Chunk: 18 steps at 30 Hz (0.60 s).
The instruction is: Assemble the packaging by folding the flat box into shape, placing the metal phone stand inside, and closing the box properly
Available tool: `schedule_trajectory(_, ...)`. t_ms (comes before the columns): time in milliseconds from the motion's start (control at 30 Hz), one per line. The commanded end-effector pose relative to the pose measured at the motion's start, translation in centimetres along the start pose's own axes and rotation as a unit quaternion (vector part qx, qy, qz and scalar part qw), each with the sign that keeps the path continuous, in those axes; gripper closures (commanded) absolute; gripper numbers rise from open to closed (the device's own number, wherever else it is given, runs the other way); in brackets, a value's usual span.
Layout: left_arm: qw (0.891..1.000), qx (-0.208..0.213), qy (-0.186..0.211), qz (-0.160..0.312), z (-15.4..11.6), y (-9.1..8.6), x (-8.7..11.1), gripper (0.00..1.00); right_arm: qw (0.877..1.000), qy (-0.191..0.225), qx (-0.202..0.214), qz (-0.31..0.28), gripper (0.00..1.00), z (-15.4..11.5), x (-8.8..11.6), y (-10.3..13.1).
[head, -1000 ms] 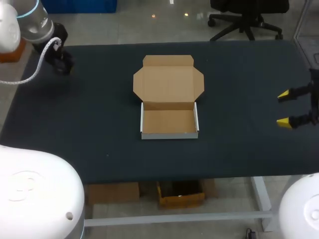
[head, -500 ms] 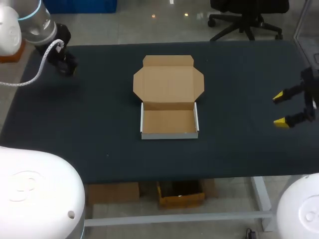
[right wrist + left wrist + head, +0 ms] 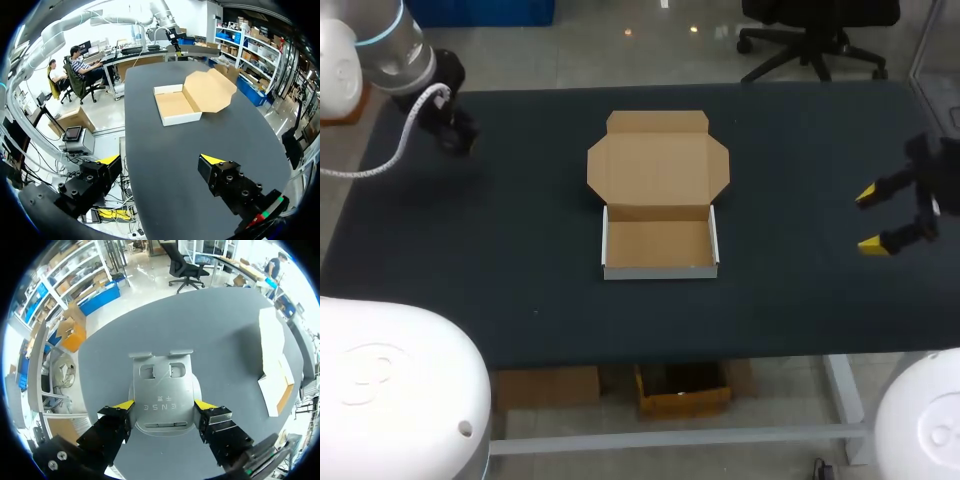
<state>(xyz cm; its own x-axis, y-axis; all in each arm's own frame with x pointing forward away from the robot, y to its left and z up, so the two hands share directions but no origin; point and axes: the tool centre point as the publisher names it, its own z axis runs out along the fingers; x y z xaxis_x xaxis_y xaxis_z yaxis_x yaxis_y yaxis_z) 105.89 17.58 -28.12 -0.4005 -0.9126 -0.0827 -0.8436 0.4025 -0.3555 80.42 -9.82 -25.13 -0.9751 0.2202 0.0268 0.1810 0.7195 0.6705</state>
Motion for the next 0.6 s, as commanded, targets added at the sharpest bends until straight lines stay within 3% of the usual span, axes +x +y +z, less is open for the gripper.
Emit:
schedule_trajectory(33,1.0,0.0,-0.004,0.002,-0.2,0.0,0.4,1.0,1.0,0.001,0.011,0.002,0.0,0.7,-0.5,0.2)
schedule_trajectory(600,1.0,0.004,0.0,0.018,-1.2,-0.3,1.6,1.0,1.0,0.0,0.013,0.004,0.0,0.7,-0.5,0.1)
